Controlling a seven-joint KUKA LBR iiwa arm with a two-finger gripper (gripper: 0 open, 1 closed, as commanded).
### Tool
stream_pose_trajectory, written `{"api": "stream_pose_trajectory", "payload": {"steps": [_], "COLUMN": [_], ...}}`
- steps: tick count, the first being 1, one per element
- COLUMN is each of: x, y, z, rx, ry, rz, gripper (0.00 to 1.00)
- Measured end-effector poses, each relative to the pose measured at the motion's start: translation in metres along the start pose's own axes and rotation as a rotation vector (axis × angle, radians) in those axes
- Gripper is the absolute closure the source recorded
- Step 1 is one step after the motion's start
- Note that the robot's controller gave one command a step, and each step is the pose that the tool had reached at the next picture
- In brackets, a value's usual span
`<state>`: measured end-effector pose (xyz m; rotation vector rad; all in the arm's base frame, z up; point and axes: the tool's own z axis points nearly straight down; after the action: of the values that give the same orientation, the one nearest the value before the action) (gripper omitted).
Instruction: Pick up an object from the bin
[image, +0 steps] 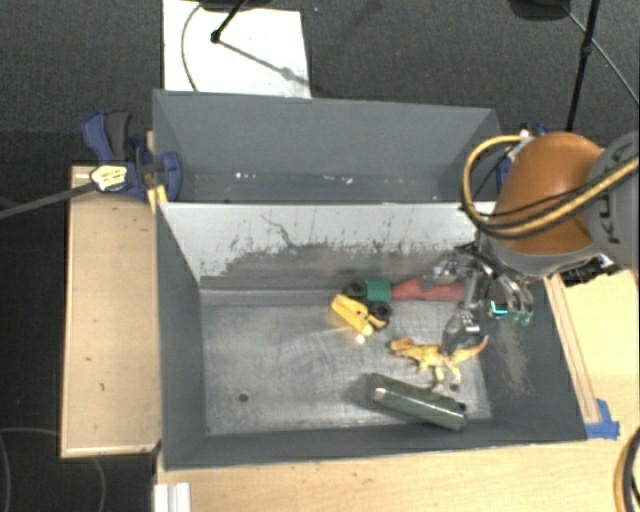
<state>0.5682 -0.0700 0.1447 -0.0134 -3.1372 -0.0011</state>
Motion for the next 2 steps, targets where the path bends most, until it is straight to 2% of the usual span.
{"api": "stream_pose_trajectory", "payload": {"steps": [1,2], "x": [-0.002,0.018], "y": [0.000,-0.030], "z": [-0.004,0.064], "rx": [0.001,0.002], "ry": [-0.008,-0.012], "rz": [-0.002,-0.023], "gripper": [0.00,0.00]}}
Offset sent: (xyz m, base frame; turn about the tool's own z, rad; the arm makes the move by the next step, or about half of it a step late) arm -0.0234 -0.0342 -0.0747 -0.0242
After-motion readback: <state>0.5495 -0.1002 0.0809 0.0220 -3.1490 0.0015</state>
